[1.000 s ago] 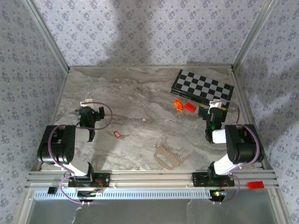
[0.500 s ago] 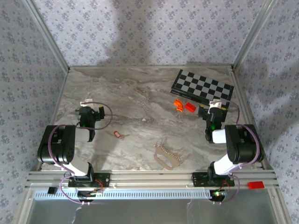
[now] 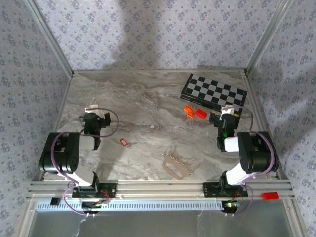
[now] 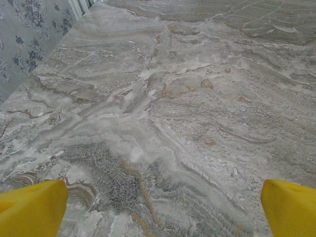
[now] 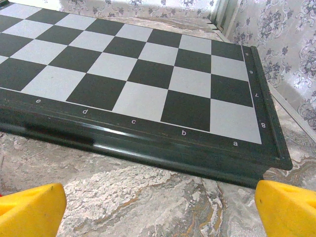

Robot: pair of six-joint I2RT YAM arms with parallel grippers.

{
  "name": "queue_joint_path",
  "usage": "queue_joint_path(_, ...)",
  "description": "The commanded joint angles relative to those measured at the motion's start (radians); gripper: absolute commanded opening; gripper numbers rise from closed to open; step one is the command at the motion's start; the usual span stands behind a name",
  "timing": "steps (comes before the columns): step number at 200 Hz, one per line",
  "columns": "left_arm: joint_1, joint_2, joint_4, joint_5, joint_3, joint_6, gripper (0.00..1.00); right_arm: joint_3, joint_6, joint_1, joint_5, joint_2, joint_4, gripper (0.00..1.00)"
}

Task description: Put the keys on the keyring

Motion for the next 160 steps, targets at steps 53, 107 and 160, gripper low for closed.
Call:
queue_joint_path(53, 0.015, -0.007, 0.026, 0.025, 0.016, -0.014, 1.0, 0.014, 0.009, -0.004, -0.004, -0.004, 0.001, 1.0)
queue_joint_path(107, 0.004, -0.168, -0.258, 0.09, 0.104, 0.021, 1.0, 0.052, -0.012, 0.032, 0.043, -0.149, -0.174, 0.99)
queue_joint_path(160, -0.108, -0.446, -0.569, 0.127, 0.166, -0.06, 1.0, 0.13, 0.134, 0.143, 0.2, -0.422, -0.534, 0.99)
